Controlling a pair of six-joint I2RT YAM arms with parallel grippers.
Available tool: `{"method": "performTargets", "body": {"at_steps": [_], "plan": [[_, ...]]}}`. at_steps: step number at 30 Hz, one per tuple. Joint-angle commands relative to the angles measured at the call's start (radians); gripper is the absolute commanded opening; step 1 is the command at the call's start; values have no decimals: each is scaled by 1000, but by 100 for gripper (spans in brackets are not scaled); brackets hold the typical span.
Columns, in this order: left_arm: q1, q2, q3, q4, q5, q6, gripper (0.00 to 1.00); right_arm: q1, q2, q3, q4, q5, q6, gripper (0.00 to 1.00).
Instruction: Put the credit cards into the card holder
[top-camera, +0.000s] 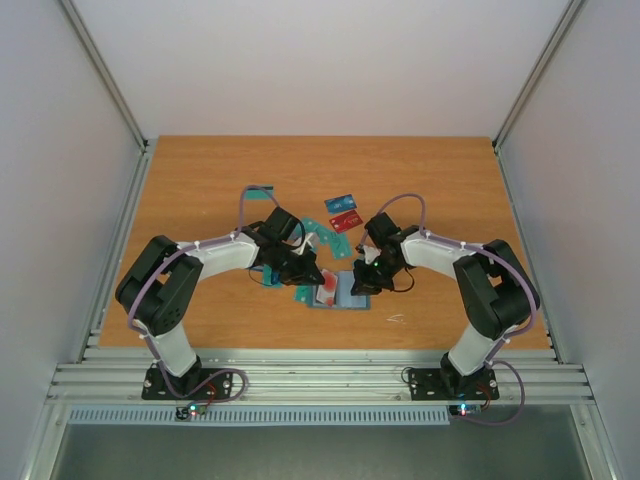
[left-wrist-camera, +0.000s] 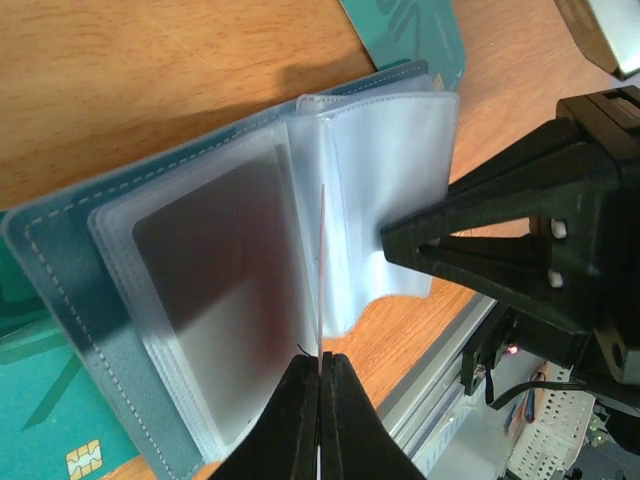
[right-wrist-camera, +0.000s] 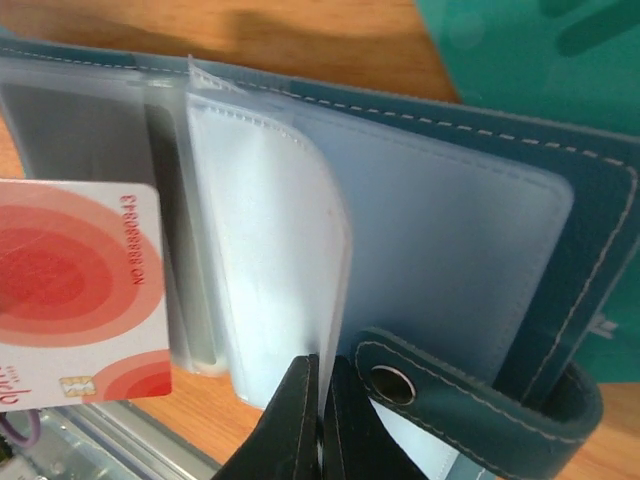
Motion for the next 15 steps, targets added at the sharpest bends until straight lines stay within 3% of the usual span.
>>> {"method": "performTargets", "body": {"at_steps": [1,8,15], "plan": [[-4,4,-11,60,26,-7,0,-10,23,-9,0,35,-7,1],[-4,35,-10,98,62,-8,0,-9,64,-9,17,23,-13,2],[-5,73,11,84,50,4,0,-11,69,-17,31,15,-16,14]]}}
